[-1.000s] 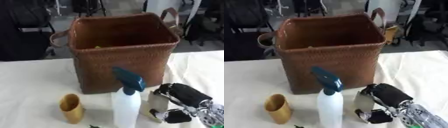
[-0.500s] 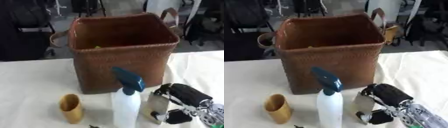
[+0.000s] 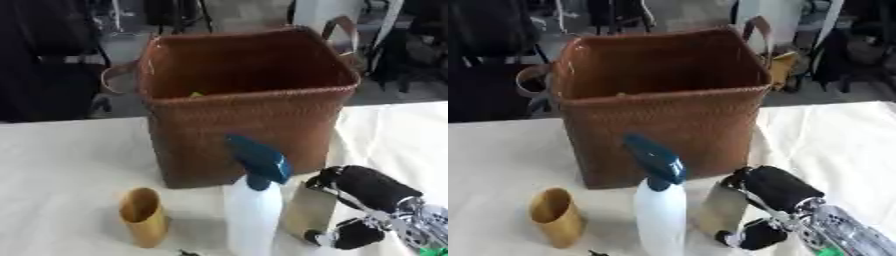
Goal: Pick up objects on the table and place them in the box.
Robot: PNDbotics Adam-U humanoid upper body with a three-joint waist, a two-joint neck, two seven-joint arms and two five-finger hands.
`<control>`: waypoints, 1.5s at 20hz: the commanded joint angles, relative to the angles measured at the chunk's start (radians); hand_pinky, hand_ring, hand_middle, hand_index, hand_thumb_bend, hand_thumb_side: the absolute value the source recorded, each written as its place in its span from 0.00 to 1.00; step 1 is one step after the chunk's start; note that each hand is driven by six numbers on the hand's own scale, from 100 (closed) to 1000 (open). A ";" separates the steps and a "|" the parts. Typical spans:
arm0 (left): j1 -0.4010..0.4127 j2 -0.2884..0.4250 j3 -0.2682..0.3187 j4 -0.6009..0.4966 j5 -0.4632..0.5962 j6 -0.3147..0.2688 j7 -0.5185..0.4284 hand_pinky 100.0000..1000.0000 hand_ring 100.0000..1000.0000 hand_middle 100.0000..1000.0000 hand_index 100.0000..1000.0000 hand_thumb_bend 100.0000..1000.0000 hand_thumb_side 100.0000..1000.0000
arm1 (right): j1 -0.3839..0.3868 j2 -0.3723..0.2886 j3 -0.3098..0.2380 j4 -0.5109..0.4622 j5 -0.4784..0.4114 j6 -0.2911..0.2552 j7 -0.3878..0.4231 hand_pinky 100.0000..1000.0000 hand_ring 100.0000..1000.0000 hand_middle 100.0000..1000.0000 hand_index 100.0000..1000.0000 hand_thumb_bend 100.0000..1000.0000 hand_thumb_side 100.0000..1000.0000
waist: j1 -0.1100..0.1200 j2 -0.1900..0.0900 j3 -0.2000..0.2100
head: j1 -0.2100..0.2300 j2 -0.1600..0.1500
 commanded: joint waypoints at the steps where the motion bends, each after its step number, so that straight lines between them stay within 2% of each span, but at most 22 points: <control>1: -0.011 0.019 0.005 -0.009 0.005 -0.001 0.001 0.70 0.70 0.74 0.65 0.00 0.89 | -0.003 -0.014 0.006 0.018 0.009 0.008 -0.006 0.79 0.38 0.62 0.76 0.52 0.46 | 0.001 -0.012 0.003 | -0.002 -0.017; 5: -0.011 0.019 0.005 -0.009 0.005 -0.001 0.001 0.70 0.70 0.74 0.65 0.00 0.89 | -0.003 -0.013 0.010 0.026 0.005 0.015 -0.025 0.79 0.36 0.59 0.73 0.50 0.47 | 0.000 -0.012 0.003 | -0.002 -0.017; 6: -0.011 0.019 0.005 -0.009 0.005 -0.001 0.002 0.70 0.70 0.74 0.65 0.00 0.89 | -0.002 -0.013 0.010 0.028 0.005 0.017 -0.029 0.77 0.32 0.55 0.67 0.50 0.45 | 0.000 -0.013 0.003 | -0.002 -0.017; 14: -0.011 0.019 0.006 -0.009 0.005 -0.001 0.002 0.70 0.70 0.74 0.65 0.00 0.89 | 0.001 -0.012 0.013 0.025 0.007 0.037 -0.062 0.74 0.23 0.43 0.51 0.52 0.35 | 0.001 -0.014 0.000 | -0.002 -0.019; 17: -0.012 0.019 0.006 -0.009 0.005 -0.001 0.002 0.70 0.70 0.74 0.65 0.00 0.89 | 0.002 -0.012 0.014 0.023 0.008 0.045 -0.072 0.74 0.23 0.43 0.51 0.52 0.35 | 0.002 -0.014 0.000 | -0.002 -0.019; 19: -0.011 0.019 0.006 -0.009 0.005 0.000 0.002 0.69 0.70 0.74 0.65 0.00 0.89 | 0.002 -0.012 0.015 0.021 0.007 0.049 -0.077 0.73 0.20 0.41 0.46 0.51 0.33 | 0.002 -0.014 0.000 | -0.002 -0.019; 23: -0.011 0.020 0.006 -0.009 0.005 0.000 0.002 0.69 0.70 0.74 0.65 0.00 0.89 | 0.002 -0.012 0.016 0.016 0.001 0.057 -0.085 0.72 0.18 0.40 0.44 0.49 0.33 | 0.003 -0.014 -0.001 | -0.003 -0.018; 24: -0.011 0.020 0.006 -0.009 0.005 0.000 0.001 0.69 0.70 0.74 0.65 0.00 0.89 | 0.001 -0.012 0.015 0.014 -0.001 0.059 -0.088 0.71 0.16 0.37 0.42 0.44 0.36 | 0.003 -0.014 -0.001 | -0.003 -0.018; 25: -0.010 0.020 0.006 -0.009 0.005 0.001 0.001 0.69 0.70 0.74 0.65 0.00 0.89 | 0.000 -0.011 0.013 0.009 -0.007 0.063 -0.092 0.70 0.15 0.37 0.42 0.45 0.34 | 0.003 -0.014 -0.002 | -0.003 -0.019; 30: -0.008 0.021 0.007 -0.009 0.004 0.002 0.003 0.69 0.70 0.74 0.65 0.00 0.90 | 0.000 -0.019 0.009 -0.022 -0.041 0.082 -0.098 0.69 0.14 0.35 0.41 0.40 0.37 | 0.002 -0.018 -0.005 | -0.002 -0.016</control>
